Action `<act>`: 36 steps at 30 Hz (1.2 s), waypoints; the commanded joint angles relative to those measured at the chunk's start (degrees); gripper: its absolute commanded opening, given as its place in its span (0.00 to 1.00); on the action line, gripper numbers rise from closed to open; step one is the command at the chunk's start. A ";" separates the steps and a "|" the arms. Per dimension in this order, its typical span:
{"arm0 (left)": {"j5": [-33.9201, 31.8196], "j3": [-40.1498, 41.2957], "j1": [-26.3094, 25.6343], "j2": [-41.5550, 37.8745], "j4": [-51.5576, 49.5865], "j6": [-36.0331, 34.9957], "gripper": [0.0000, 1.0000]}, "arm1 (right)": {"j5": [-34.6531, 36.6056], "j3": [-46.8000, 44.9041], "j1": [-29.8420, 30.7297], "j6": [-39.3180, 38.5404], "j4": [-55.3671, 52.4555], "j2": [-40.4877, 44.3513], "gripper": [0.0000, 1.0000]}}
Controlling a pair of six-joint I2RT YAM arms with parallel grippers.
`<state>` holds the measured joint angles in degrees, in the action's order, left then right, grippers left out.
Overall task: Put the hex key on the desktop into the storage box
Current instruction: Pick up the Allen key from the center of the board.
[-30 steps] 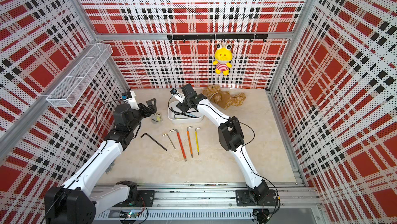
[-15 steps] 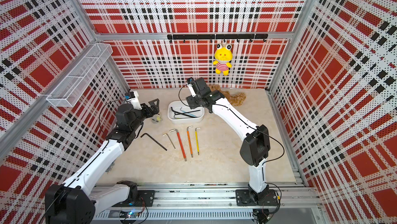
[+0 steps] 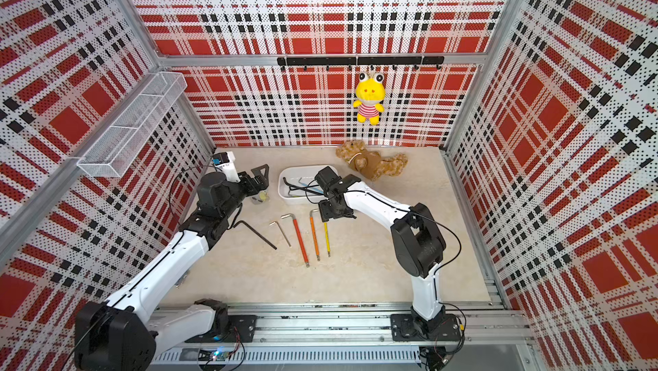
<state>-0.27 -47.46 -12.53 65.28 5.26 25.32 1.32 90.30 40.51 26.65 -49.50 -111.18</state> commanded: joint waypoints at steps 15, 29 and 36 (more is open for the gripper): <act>0.50 -1.33 1.01 -0.57 0.98 -1.05 0.99 | 0.44 2.94 3.82 4.61 0.98 -10.23 0.53; 1.72 -0.79 2.65 -1.70 1.07 -1.50 0.99 | 0.94 2.38 5.10 8.28 0.01 -12.85 0.26; 1.72 0.14 3.43 -2.79 1.05 -1.50 0.99 | 0.53 -0.98 5.43 9.49 0.51 -12.54 0.00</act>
<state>1.04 -47.46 -9.65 63.57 5.54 25.02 1.85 92.29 45.32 35.09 -48.53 -122.83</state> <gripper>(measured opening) 0.992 0.086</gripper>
